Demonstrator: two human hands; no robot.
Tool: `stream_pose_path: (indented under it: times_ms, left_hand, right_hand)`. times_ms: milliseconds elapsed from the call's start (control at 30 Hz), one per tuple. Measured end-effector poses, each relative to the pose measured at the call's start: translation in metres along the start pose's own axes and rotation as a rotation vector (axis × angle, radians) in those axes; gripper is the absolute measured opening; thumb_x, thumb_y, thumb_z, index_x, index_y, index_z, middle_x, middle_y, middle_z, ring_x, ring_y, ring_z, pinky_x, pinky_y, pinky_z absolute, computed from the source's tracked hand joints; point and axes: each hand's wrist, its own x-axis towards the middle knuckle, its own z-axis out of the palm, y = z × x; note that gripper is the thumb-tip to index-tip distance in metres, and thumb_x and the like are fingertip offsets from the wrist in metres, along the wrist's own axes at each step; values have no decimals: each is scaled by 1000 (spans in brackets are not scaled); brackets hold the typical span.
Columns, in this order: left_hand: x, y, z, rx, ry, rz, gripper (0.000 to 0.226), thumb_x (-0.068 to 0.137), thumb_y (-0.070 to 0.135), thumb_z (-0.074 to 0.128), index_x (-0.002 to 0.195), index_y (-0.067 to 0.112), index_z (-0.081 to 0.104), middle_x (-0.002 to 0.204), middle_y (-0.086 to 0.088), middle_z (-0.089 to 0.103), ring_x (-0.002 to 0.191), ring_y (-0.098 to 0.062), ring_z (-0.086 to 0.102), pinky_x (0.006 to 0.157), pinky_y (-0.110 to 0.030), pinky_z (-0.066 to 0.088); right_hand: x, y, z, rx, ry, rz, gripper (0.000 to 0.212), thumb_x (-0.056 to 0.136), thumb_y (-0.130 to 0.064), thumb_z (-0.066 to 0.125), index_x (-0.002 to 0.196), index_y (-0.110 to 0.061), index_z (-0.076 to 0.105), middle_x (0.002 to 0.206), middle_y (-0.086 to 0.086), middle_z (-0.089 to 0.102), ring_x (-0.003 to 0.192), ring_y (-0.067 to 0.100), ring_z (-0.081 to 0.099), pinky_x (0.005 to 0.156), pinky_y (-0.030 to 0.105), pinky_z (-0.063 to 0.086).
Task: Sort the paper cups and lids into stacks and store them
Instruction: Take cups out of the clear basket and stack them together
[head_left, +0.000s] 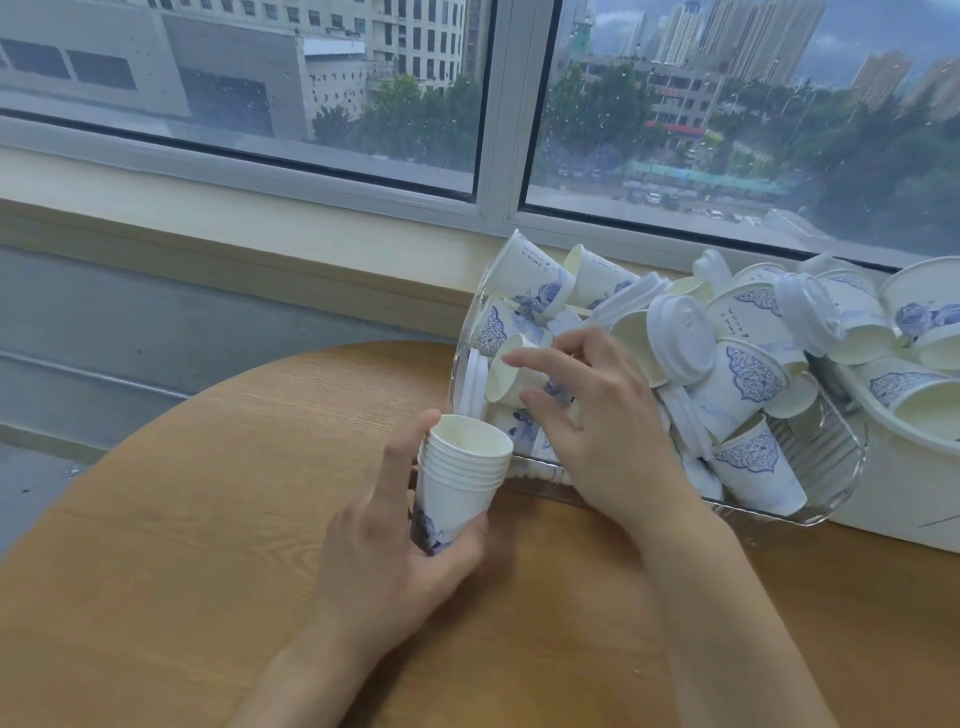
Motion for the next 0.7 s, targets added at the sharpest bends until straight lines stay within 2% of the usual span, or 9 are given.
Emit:
stream_pose_path:
  times_ms: [133,300,433,500,600,700]
  left_hand:
    - [0,1,0,44,-8,15,92,68,48,75,152,42,38,99,18,62,64,-8,59,58,-36,57]
    - [0,2,0,18,-23,40,95,69,50,75,155,47,33,106,18,61,72,-6,62,58,-33,57]
    - [-1,4,0,38,-49,65,96,70,52,75,156,47,33,106,20,60,74,-2,59,58,-22,52]
    - [-1,5,-1,47,-51,64,96,69,53,75,156,47,34,104,20,60,74,0,58,59,-13,45]
    - [-1,6,-1,53,-56,67,93,70,54,74,154,47,35,102,21,61,72,2,58,60,-7,40]
    - [-3,6,2,41,-82,89,94,71,52,77,154,50,34,104,20,61,68,-1,60,58,-17,50]
  right_hand:
    - [9,1,6,-129,-43,-48,24,96,-21,70,117,-33,75,103,-4,50,102,21,53,91,44,46]
    - [13,2,-10,-153,-15,-32,10,97,-23,73,101,-31,76,102,-8,51,100,17,54,86,41,45]
    - [6,-6,-24,76,51,48,7,99,-26,72,102,-32,75,102,-12,53,90,11,54,83,27,44]
    - [-3,-8,-35,250,75,111,8,99,-24,72,101,-32,75,101,-11,58,88,15,57,80,20,42]
    - [-19,-7,-52,510,28,176,8,95,-29,70,98,-33,77,96,-8,65,84,14,60,75,25,43]
    - [-34,-5,-56,576,-51,210,11,89,-35,68,95,-38,77,94,-9,66,82,16,60,72,29,45]
